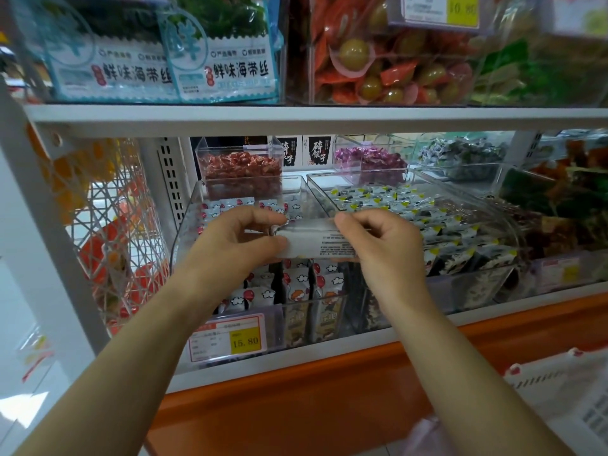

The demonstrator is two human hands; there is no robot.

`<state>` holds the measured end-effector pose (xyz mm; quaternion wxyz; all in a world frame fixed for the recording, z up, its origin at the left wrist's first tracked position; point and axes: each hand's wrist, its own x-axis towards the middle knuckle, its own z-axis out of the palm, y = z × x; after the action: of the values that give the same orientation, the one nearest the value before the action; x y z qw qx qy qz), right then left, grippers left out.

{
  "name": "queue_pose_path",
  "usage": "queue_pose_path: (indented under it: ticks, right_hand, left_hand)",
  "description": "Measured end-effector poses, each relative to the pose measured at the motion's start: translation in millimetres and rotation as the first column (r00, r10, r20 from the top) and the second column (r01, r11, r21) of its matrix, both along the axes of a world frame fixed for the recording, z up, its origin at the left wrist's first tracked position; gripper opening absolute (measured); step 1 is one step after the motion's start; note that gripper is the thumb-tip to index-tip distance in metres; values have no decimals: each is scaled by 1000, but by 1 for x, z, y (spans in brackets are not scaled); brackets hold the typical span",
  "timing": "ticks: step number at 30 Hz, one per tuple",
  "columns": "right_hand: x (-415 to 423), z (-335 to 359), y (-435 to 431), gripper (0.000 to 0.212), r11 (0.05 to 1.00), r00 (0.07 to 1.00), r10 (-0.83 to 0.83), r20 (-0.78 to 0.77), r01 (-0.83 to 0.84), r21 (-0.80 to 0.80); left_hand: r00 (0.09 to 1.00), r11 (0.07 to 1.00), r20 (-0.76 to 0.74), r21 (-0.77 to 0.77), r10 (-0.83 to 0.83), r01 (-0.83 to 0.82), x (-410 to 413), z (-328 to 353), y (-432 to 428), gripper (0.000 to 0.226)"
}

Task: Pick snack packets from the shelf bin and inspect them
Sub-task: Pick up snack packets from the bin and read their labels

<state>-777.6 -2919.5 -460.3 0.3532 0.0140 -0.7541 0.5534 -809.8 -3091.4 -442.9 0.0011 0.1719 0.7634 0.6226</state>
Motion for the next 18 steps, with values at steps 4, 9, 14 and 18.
queue_pose_path:
  ticks: [4,9,14,18]
  right_hand:
    - [0,-2,-1,15,997,1000,29,6,-29,76]
    - [0,-1,0,13,988,995,88,35,-92,124]
    - [0,-1,-1,17,986,993,113,19,-115,122]
    - [-1,-4,-1,11,992,997,73,7,-73,104]
  left_hand:
    - [998,996,-48,-66,50,-53,-1,1,1,15]
    - [999,1000,33,-15,0,0,-4,6,-8,22]
    - [1000,999,-10,-38,16,-17,-6,6,-12,16]
    - [999,998,-37,-51,-28,27,-3,6,-9,13]
